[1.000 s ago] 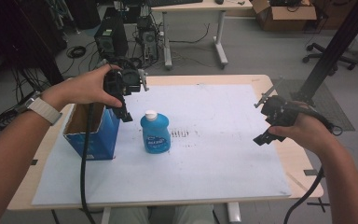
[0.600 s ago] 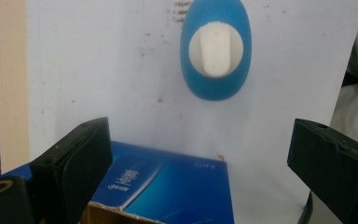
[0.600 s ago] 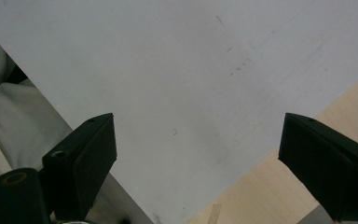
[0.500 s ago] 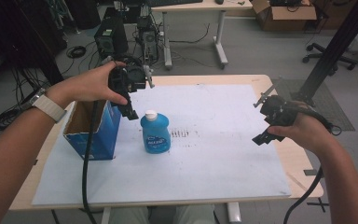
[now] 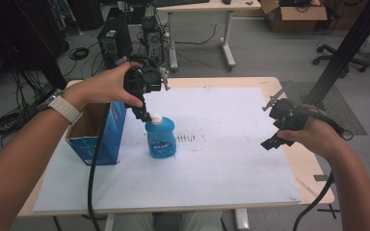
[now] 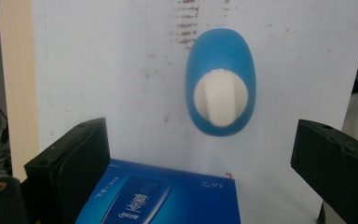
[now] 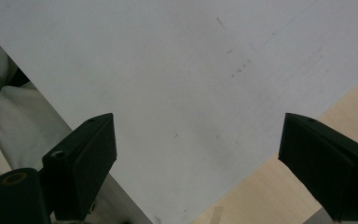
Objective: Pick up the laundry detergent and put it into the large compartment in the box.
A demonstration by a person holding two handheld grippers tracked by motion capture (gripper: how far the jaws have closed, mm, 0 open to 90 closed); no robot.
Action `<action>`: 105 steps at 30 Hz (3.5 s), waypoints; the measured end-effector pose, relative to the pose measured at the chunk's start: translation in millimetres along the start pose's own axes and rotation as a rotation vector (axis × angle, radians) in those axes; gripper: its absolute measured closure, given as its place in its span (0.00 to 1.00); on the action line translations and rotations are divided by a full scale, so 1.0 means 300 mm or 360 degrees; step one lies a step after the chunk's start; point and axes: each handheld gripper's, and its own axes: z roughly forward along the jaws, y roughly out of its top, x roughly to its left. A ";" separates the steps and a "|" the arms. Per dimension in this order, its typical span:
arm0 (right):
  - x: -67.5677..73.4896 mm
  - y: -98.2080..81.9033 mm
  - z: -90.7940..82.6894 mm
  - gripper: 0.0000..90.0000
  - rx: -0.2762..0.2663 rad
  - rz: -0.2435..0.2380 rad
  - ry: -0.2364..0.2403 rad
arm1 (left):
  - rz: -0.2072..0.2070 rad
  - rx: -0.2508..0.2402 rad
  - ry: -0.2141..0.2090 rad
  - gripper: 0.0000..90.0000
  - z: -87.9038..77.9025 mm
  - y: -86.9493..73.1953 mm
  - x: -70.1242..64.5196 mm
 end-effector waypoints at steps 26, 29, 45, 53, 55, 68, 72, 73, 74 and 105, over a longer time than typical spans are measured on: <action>-0.008 -0.012 0.011 0.12 0.0003 0.0013 0.0001 | 0.0022 0.0034 -0.0031 0.06 0.087 0.058 -0.012; -0.009 -0.013 0.012 0.12 0.0004 0.0010 0.0001 | 0.0027 0.0026 -0.0031 0.06 0.092 0.063 -0.013; -0.009 -0.018 0.018 0.13 0.0003 0.0013 0.0004 | 0.0023 0.0036 -0.0048 0.06 0.158 0.069 -0.023; -0.008 -0.012 0.024 0.13 0.0006 0.0007 0.0007 | 0.0025 0.0053 -0.0076 0.06 0.195 0.072 -0.031; -0.008 -0.012 0.024 0.13 0.0005 0.0005 0.0008 | 0.0029 0.0051 -0.0075 0.07 0.198 0.074 -0.031; -0.010 -0.022 0.024 0.13 0.0003 0.0011 0.0007 | 0.0028 0.0073 -0.0098 0.08 0.234 0.080 -0.031; -0.010 -0.025 0.022 0.13 0.0003 0.0013 0.0006 | 0.0019 0.0075 -0.0105 0.08 0.246 0.077 -0.031; -0.009 -0.025 0.022 0.13 0.0002 0.0013 0.0006 | 0.0023 0.0072 -0.0101 0.08 0.248 0.076 -0.031; -0.009 -0.025 0.023 0.13 0.0003 0.0014 0.0006 | 0.0022 0.0072 -0.0106 0.09 0.251 0.075 -0.031; -0.007 -0.026 0.028 0.13 0.0009 0.0011 0.0013 | 0.0042 0.0072 -0.0167 0.27 0.269 0.070 -0.024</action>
